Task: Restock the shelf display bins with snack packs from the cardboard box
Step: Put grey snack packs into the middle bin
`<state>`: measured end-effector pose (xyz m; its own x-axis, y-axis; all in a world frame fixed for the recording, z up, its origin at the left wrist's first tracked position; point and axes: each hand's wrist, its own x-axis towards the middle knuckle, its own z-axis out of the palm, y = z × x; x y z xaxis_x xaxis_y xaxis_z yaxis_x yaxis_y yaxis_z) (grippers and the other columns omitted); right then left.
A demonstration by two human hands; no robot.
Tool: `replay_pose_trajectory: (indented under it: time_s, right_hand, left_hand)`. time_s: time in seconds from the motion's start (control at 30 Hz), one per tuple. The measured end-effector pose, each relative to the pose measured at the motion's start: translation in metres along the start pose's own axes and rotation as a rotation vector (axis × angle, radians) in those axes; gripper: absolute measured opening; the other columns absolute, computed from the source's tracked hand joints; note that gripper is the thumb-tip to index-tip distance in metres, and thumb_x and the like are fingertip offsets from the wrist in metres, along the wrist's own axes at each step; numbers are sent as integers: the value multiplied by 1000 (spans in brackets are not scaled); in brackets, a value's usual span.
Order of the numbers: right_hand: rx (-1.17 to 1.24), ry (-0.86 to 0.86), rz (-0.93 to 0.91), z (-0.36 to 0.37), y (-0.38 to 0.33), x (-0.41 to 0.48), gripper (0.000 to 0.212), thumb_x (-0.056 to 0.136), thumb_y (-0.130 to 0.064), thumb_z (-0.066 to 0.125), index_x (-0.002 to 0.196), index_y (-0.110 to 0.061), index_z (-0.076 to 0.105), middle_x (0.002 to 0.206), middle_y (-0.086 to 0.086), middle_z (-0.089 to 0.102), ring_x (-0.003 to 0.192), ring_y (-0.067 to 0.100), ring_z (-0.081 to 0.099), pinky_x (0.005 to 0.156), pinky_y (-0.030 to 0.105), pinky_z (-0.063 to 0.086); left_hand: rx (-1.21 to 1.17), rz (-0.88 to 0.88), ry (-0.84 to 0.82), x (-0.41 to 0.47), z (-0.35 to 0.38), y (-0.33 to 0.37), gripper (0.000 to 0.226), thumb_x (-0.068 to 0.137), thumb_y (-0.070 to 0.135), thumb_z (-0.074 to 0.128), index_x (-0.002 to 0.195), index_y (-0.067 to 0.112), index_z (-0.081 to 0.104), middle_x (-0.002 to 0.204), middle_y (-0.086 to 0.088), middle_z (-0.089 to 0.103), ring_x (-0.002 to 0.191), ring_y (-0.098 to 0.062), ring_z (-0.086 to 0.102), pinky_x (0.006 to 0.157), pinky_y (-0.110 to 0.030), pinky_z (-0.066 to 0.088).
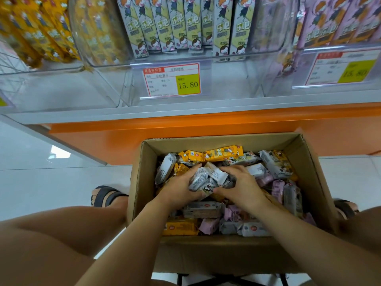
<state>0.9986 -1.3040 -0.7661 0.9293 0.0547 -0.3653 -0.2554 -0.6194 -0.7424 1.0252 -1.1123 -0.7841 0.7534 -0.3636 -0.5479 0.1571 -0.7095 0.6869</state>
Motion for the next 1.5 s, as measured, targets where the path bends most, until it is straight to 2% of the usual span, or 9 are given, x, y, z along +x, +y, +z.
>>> replay_pose_trajectory:
  time_s: [0.23,0.43,0.57,0.77,0.87,1.0,1.07,1.23,1.5]
  right_hand:
    - [-24,-32,-111,6,6,1,74,73,-7,79,138,-19,46,115,-8,39,104,3,40,74,-11,24]
    - [-22,63,-163,4,2,9,60,72,-6,80,127,-15,58,112,-7,48,102,2,44,90,5,35]
    - [39,79,-159,-2,-4,12,54,75,-8,78,125,-15,59,112,-5,50,101,5,47,80,-4,32]
    - [8,-29,-117,3,-3,6,62,72,-10,80,129,-18,55,122,-1,47,115,14,49,94,16,36]
    - [35,-100,-67,1,0,4,69,71,-14,82,132,-20,50,123,0,44,114,14,48,94,18,37]
    - [62,-148,-46,0,-1,4,70,73,-17,81,134,-22,48,121,-2,42,111,11,48,93,18,36]
    - [56,-160,-46,0,-2,6,68,74,-18,81,133,-23,48,122,-2,41,108,9,45,92,15,34]
    - [4,-178,-61,2,0,12,67,75,-21,80,134,-26,47,121,-4,36,106,6,40,89,12,30]
    - [17,-77,-91,10,6,14,66,74,-16,80,132,-23,50,119,-6,39,106,7,45,89,10,33]
  left_hand:
    - [25,5,1,0,0,-1,73,81,29,75,144,31,36,124,8,59,108,-8,55,93,-25,45]
    - [6,43,88,-3,2,-2,72,80,30,76,142,31,40,123,8,61,106,-8,58,92,-27,49]
    - [-59,70,157,-5,2,4,64,85,21,70,140,34,41,111,13,64,93,-4,62,80,-23,51]
    - [-65,-3,64,-12,5,4,77,83,26,74,147,30,31,129,9,57,108,-4,54,90,-19,42]
    - [-46,-69,-69,-10,0,4,92,83,28,72,151,38,11,134,5,55,111,-12,58,96,-32,47]
    - [119,-210,-276,-9,-19,13,86,93,26,55,149,42,-8,104,-4,63,70,-16,54,62,-27,43]
    - [245,-192,-316,-8,-25,16,80,98,27,49,150,37,-10,110,-9,64,64,-13,51,56,-21,38]
    - [159,-102,-218,0,-23,3,73,93,22,61,152,30,20,148,6,42,126,-16,47,100,-30,41]
    - [78,-31,-103,11,-17,-12,57,83,18,73,134,28,48,123,6,62,110,-12,57,94,-32,47]
